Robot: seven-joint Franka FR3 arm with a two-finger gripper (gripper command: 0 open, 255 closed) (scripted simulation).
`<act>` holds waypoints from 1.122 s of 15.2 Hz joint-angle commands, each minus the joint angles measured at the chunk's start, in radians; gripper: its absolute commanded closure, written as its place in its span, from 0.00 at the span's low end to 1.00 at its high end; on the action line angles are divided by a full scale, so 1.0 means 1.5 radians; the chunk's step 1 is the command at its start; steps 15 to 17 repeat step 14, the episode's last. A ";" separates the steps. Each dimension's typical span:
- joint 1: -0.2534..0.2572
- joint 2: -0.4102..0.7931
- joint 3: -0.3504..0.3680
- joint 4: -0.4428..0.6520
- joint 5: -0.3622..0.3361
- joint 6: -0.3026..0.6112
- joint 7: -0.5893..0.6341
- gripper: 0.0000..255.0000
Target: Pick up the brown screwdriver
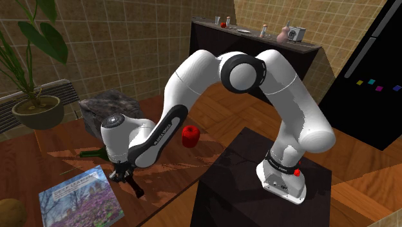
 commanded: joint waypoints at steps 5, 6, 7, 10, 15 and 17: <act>-0.010 -0.045 0.013 -0.019 0.011 -0.026 -0.008 1.00; -0.012 -0.052 0.015 -0.021 0.013 -0.031 -0.009 1.00; -0.014 -0.059 0.018 -0.024 0.015 -0.036 -0.010 1.00; -0.018 -0.079 0.024 -0.030 0.022 -0.051 -0.015 1.00; -0.022 -0.094 0.029 -0.033 0.026 -0.062 -0.018 1.00; -0.022 -0.094 0.029 -0.033 0.026 -0.062 -0.018 1.00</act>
